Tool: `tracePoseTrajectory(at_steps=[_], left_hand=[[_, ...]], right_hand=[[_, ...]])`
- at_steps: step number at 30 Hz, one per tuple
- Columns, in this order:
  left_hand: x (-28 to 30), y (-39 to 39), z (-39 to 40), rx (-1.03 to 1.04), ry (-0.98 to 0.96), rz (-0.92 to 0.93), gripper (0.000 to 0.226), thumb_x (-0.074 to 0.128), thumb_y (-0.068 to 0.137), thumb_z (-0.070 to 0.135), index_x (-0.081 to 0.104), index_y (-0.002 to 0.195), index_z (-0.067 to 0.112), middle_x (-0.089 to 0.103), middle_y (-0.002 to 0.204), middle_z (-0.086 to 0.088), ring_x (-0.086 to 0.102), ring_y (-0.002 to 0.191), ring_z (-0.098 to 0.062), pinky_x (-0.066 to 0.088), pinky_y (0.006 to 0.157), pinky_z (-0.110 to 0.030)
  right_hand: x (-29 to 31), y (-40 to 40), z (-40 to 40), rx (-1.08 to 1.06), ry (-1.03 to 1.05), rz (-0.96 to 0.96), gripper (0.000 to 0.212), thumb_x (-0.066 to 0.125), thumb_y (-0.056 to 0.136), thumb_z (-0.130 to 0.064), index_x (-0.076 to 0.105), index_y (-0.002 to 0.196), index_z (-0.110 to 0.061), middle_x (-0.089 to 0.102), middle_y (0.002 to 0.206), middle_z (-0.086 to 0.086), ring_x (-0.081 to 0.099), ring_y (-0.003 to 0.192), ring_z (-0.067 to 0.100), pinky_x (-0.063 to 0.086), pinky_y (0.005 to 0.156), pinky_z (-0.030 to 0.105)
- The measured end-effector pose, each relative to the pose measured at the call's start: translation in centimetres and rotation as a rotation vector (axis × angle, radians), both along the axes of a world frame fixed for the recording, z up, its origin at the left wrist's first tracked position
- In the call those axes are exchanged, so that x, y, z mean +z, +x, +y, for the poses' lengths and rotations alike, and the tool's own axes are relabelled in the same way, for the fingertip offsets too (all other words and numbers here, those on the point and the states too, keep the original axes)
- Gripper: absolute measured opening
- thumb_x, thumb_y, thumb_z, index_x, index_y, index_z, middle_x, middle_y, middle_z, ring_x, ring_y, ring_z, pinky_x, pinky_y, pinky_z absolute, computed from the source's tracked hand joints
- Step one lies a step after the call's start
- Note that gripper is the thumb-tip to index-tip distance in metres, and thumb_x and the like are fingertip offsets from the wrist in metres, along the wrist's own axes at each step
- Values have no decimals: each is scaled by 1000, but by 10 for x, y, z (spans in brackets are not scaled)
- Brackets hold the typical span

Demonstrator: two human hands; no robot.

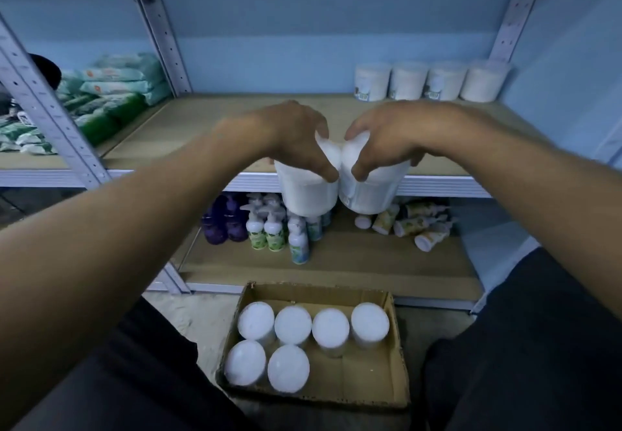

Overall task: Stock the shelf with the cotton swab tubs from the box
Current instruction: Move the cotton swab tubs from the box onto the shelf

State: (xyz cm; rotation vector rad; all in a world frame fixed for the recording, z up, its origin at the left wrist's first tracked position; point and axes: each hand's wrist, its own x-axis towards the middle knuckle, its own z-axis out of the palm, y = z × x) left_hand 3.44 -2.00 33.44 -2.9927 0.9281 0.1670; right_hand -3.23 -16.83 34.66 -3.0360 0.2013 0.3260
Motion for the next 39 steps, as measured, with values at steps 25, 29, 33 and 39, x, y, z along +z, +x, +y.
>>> tracePoseTrajectory(at_steps=[25, 29, 33, 39], left_hand=[[24, 90, -50, 83, 56, 155, 69, 79, 73, 50, 56, 134, 27, 46, 138, -1, 58, 112, -33, 62, 80, -41], [16, 97, -49, 88, 75, 146, 69, 76, 73, 54, 56, 133, 27, 48, 136, -1, 61, 109, -33, 62, 81, -41], [14, 99, -49, 101, 81, 159, 70, 74, 74, 56, 54, 135, 27, 47, 138, -2, 62, 108, -33, 61, 84, -40], [22, 95, -45, 65, 40, 132, 81, 78, 73, 58, 49, 142, 27, 45, 143, 2, 54, 118, -27, 59, 89, -41]], right_hand=[[13, 99, -24, -180, -32, 70, 98, 80, 54, -54, 49, 145, -33, 48, 145, 3, 71, 88, 35, 61, 79, 44], [6, 105, -28, -157, -22, 69, 82, 77, 68, -54, 52, 142, -31, 48, 144, 0, 70, 92, 34, 61, 81, 42], [3, 107, -31, -161, -22, 69, 84, 76, 67, -58, 51, 143, -34, 47, 145, -2, 70, 95, 33, 60, 84, 42], [17, 91, -33, -61, -93, 35, 84, 80, 74, -55, 45, 148, -33, 42, 152, -6, 52, 128, 29, 53, 98, 43]])
